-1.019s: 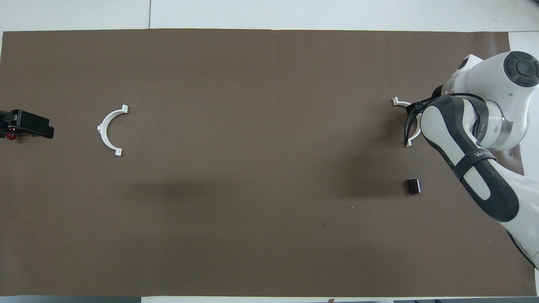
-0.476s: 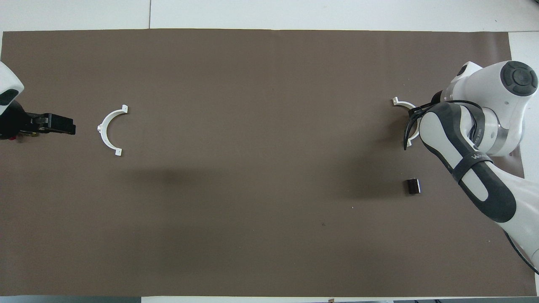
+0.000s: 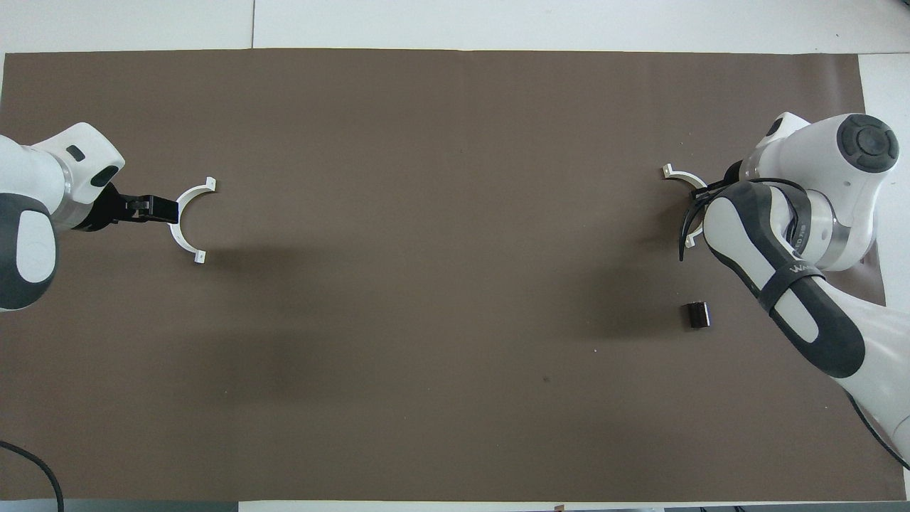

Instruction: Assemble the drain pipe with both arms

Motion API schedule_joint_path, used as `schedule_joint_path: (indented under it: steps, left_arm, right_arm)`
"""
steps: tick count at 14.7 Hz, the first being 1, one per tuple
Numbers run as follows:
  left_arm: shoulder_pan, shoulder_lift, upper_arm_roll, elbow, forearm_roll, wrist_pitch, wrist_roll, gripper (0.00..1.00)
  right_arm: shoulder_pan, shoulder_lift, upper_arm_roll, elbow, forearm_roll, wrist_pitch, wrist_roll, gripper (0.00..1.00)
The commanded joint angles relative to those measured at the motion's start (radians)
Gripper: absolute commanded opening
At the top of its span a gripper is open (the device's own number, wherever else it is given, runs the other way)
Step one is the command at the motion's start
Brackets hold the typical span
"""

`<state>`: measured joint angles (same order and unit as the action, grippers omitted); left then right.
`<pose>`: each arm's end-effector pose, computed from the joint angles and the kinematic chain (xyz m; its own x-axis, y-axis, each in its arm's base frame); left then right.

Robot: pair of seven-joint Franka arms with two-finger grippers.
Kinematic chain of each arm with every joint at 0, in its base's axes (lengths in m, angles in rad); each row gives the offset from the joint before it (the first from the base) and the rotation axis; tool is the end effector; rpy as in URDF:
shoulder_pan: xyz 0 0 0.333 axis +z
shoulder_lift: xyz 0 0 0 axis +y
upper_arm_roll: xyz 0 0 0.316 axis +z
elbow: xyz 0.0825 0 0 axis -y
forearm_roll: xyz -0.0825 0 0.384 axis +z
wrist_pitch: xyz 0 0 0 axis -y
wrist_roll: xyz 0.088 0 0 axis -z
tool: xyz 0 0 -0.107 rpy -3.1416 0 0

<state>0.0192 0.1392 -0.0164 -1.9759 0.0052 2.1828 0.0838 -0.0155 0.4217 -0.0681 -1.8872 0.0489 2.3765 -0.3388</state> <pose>0.5918 0.0021 0.4054 0.9942 -0.0836 0.0672 -0.0832 -0.9965 -0.0078 0.6373 -0.0503 0.2899 0.9718 0.2260 0.0676 0.2255 -0.9741 0.0150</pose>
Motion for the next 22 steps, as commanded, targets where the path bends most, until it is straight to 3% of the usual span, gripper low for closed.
schedule_joint_path:
  steps: [1,3,6,8,9,10,11,13,14,17,22]
  left_arm:
    - [0.019,0.072,0.003,-0.015,0.012,0.122,0.019,0.98]
    - [0.036,0.127,0.003,-0.012,0.012,0.196,0.039,0.98]
    - [0.042,0.195,0.003,-0.012,0.012,0.276,0.07,0.98]
    - [0.044,0.201,0.003,-0.017,0.012,0.278,0.097,0.96]
    - [0.044,0.2,0.003,-0.027,0.012,0.278,0.1,0.96]
    - [0.044,0.2,0.003,-0.029,0.012,0.279,0.103,0.9]
    - [0.045,0.2,0.003,-0.028,0.012,0.279,0.103,0.69]
    - [0.051,0.195,0.003,-0.024,0.012,0.276,0.096,0.08]
    - [0.051,0.186,0.003,-0.024,0.012,0.267,0.097,0.0]
    - [0.051,0.149,0.003,-0.031,0.012,0.18,0.09,0.0]
    - [0.041,0.109,0.003,-0.024,0.012,0.146,0.09,0.0]
  right_arm:
    - [-0.009,-0.015,0.007,-0.027,0.02,0.021,-0.036,0.14]
    - [-0.001,-0.015,0.01,0.0,0.02,-0.015,-0.028,0.01]
    - [0.07,-0.003,0.062,0.19,0.014,-0.219,0.158,0.01]
    - [0.214,0.031,0.06,0.31,0.002,-0.322,0.401,0.01]
    - [0.297,0.034,0.059,0.313,0.005,-0.316,0.519,0.01]
    - [0.352,0.037,0.059,0.315,0.003,-0.298,0.634,0.01]
    - [0.399,0.046,0.059,0.318,-0.009,-0.284,0.723,0.01]
    - [0.477,0.078,0.059,0.313,-0.078,-0.234,0.835,0.01]
    - [0.483,0.084,0.06,0.289,-0.108,-0.197,0.866,0.01]
    - [0.483,0.084,0.062,0.237,-0.109,-0.142,0.876,0.01]
    - [0.486,0.069,0.065,0.161,-0.103,-0.077,0.874,0.02]
